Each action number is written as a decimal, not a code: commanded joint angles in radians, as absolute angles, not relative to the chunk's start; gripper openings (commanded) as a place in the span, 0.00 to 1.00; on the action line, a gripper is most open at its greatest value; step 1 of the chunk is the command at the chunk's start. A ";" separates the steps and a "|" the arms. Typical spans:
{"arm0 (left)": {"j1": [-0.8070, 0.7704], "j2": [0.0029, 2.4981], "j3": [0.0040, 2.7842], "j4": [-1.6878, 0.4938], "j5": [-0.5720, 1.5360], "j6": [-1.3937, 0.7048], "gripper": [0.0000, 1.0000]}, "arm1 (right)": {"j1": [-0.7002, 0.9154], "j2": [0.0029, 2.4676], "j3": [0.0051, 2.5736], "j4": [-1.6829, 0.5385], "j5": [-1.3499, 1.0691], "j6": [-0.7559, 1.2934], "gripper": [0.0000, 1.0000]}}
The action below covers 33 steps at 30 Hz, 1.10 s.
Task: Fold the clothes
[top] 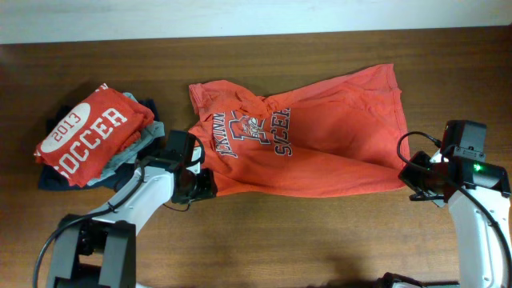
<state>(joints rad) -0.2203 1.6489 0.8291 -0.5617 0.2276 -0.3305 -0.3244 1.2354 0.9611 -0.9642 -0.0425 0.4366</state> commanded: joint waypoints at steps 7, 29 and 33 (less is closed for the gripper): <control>-0.215 1.693 0.813 -0.585 0.278 -0.320 0.08 | -0.321 1.237 0.972 -0.961 -0.041 0.429 0.04; -0.212 1.351 1.319 -1.181 0.016 -0.229 0.06 | -0.321 1.188 1.008 -0.991 -0.041 0.399 0.04; -0.212 1.309 1.328 -1.186 0.000 -0.229 0.10 | -0.321 1.181 1.008 -0.991 -0.041 0.399 0.04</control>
<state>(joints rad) -0.2150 1.3270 1.3209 -1.1748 0.0685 -0.2466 -0.3244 1.2007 0.9821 -0.9916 -0.0433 0.4103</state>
